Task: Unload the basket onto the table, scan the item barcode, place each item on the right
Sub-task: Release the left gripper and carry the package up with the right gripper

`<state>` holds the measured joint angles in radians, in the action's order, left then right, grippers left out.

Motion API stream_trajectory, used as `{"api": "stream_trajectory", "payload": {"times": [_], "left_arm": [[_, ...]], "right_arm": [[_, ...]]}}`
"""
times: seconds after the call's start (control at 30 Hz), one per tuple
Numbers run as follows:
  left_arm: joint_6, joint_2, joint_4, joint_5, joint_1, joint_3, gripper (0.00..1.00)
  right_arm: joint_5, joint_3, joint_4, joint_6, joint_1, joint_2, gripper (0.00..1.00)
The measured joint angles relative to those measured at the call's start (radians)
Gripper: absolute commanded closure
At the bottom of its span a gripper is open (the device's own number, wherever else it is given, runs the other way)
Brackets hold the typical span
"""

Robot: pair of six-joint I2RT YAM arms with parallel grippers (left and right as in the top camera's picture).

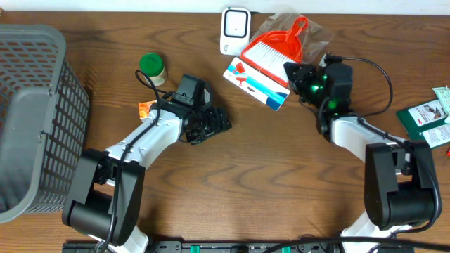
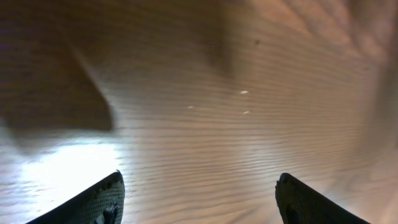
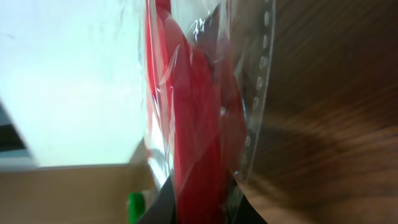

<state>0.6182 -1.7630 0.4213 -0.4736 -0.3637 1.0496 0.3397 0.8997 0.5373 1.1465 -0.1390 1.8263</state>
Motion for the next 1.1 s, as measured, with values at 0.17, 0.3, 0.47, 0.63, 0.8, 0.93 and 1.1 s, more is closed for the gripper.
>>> {"api": "stream_trajectory", "payload": {"times": [0.17, 0.3, 0.47, 0.63, 0.8, 0.93, 1.1], "left_arm": [[-0.024, 0.000, 0.017, 0.044, 0.000, 0.000, 0.22], [-0.043, 0.000, 0.017, 0.070, 0.000, 0.000, 0.22], [-0.059, 0.000, 0.017, 0.096, 0.000, 0.000, 0.22], [-0.073, 0.000, 0.017, 0.109, 0.000, 0.000, 0.22], [-0.090, 0.000, 0.017, 0.114, 0.000, 0.000, 0.22], [-0.102, 0.000, 0.017, 0.114, 0.000, 0.000, 0.22], [-0.103, 0.000, 0.019, 0.120, 0.000, 0.000, 0.21]], "right_arm": [[-0.095, 0.086, -0.045, -0.068, -0.048, 0.002, 0.98], [-0.151, 0.202, -0.134, -0.116, -0.056, 0.016, 0.98], [-0.203, 0.301, -0.170, -0.153, -0.055, 0.060, 0.98], [-0.218, 0.374, -0.171, -0.164, -0.055, 0.158, 0.98], [-0.217, 0.435, -0.145, -0.163, -0.055, 0.274, 0.99], [-0.198, 0.506, -0.138, -0.163, -0.055, 0.346, 0.99], [-0.195, 0.567, -0.137, -0.163, -0.054, 0.366, 0.99]]}}
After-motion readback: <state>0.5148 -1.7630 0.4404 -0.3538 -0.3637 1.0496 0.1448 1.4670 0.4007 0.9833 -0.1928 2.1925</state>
